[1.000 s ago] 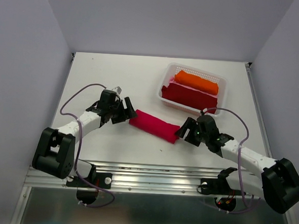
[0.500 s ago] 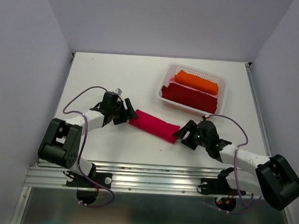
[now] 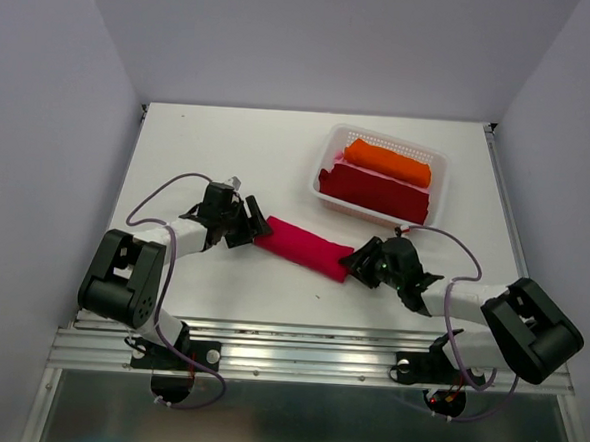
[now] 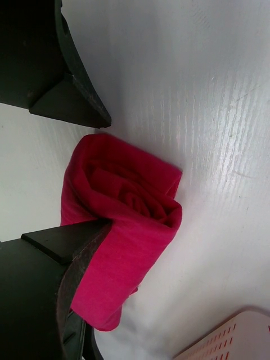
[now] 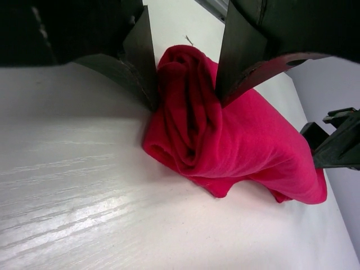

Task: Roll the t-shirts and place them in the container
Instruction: Pick up the T-shirt from the center of the board.

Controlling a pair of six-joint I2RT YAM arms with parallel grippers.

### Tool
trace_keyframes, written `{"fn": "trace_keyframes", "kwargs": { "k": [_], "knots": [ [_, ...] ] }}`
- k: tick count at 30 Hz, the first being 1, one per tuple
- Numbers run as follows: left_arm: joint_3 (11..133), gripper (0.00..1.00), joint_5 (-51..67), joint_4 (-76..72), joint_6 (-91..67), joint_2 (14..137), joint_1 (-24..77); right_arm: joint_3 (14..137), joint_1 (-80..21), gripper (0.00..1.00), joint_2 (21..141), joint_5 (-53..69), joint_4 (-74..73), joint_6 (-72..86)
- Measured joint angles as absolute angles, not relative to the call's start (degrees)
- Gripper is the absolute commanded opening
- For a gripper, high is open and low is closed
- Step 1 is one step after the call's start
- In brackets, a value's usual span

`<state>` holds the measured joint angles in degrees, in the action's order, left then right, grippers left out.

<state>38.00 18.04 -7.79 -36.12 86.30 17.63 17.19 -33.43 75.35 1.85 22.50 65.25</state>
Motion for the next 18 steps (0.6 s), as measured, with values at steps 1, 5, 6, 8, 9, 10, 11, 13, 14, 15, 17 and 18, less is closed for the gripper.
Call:
{"fn": "trace_keyframes", "kwargs": {
  "k": [1, 5, 6, 8, 9, 10, 11, 13, 14, 15, 17, 18],
  "knots": [
    [38.0, 0.77, 18.02, -7.79, -36.14, 86.32, 17.63, 17.19, -33.93, 0.44, 76.14, 1.23, 23.64, 65.82],
    [38.0, 0.77, 18.02, -7.88, -36.14, 86.32, 17.63, 17.02, -35.14, 0.28, 77.69, -0.91, 25.78, 67.2],
    [38.0, 0.77, 18.04, -7.88, -36.14, 86.32, 17.63, 16.86, -35.46, 0.21, 77.82, -1.54, 26.35, 67.77],
    [38.0, 0.77, 18.02, -7.88, -36.16, 86.32, 17.63, 16.4, -35.83, 0.1, 77.82, -2.66, 27.44, 68.53],
    [38.0, 0.77, 18.02, -7.88, -36.16, 86.32, 17.63, 16.19, -35.94, 0.06, 77.82, -2.98, 27.66, 68.79],
    [38.0, 0.77, 18.02, -7.88, -36.16, 86.32, 17.63, 16.08, -36.01, 0.02, 77.73, -3.31, 27.68, 68.95],
    [38.0, 0.77, 18.02, -7.88, -36.14, 86.32, 17.63, 15.97, -36.1, 0.01, 77.49, -3.73, 27.59, 69.17],
    [38.0, 0.77, 18.02, -7.86, -36.12, 86.32, 17.63, 15.97, -36.1, 0.01, 76.88, -4.51, 26.94, 69.23],
    [38.0, 0.77, 18.02, -7.86, -36.12, 86.32, 17.63, 15.97, -36.14, 0.01, 76.01, -5.19, 25.87, 69.21],
    [38.0, 0.76, 18.04, -7.79, -36.1, 86.32, 17.63, 15.97, -36.14, 0.01, 75.42, -5.54, 25.15, 69.19],
    [38.0, 0.75, 18.06, -7.66, -36.07, 86.32, 17.67, 15.92, -36.14, 0.01, 72.84, -6.85, 22.26, 68.71],
    [38.0, 0.72, 18.11, -7.55, -36.07, 86.3, 17.67, 15.84, -36.14, 0.01, 71.64, -7.4, 21.26, 68.53]
  ]
}}
